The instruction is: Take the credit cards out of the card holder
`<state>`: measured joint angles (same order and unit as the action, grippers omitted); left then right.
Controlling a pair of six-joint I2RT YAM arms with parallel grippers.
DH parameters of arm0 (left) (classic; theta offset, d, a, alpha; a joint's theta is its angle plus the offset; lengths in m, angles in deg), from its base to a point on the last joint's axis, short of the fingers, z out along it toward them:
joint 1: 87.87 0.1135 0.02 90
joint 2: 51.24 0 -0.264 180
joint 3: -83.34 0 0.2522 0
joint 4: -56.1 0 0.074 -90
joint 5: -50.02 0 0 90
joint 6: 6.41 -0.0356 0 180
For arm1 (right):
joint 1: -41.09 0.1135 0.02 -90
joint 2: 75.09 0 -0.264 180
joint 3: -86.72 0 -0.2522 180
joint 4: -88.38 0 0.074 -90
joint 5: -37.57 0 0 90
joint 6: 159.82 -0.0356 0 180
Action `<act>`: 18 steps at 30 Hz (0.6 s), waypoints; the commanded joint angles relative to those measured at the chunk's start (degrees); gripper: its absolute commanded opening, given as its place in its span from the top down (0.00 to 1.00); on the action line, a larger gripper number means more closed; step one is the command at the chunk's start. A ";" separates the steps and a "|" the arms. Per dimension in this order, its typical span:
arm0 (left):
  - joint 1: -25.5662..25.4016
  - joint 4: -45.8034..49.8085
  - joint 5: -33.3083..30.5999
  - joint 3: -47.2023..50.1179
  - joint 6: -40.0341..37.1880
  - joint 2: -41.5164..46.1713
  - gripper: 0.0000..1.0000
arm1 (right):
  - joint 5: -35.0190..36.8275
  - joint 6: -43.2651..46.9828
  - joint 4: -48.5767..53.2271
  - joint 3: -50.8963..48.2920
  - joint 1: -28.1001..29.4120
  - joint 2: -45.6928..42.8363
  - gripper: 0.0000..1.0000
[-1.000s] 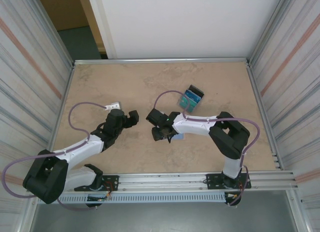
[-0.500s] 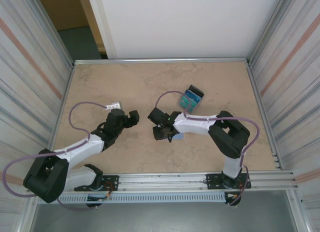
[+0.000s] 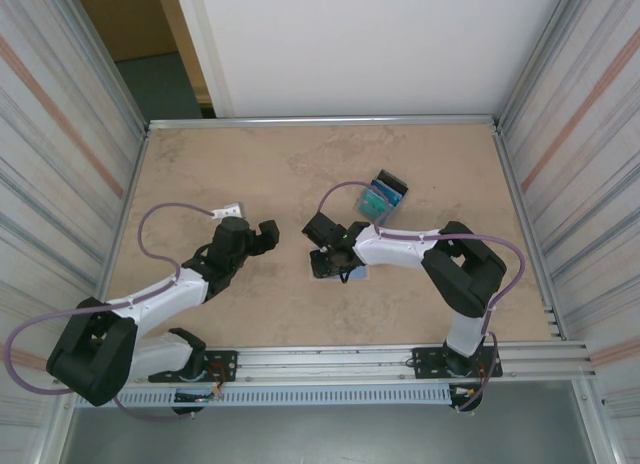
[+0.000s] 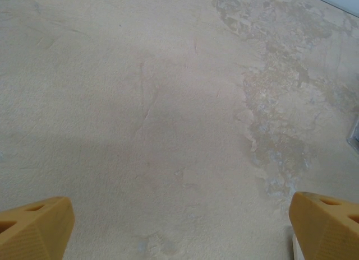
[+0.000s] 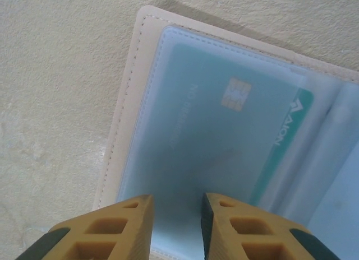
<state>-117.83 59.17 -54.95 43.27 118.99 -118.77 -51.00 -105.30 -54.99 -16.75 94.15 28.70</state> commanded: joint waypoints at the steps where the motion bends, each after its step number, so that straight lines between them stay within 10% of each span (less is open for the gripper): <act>1: 0.42 0.50 0.02 -1.64 -0.02 0.36 0.01 | 1.48 0.78 1.04 -0.06 1.50 -0.51 0.65; 18: 0.47 0.76 -0.02 -0.91 -0.31 1.54 0.01 | 6.44 2.53 3.76 0.78 3.78 4.78 0.57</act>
<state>-117.83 59.32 -54.73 43.25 118.99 -118.61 -46.23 -103.69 -53.83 -15.42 97.64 29.95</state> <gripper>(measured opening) 0.987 0.425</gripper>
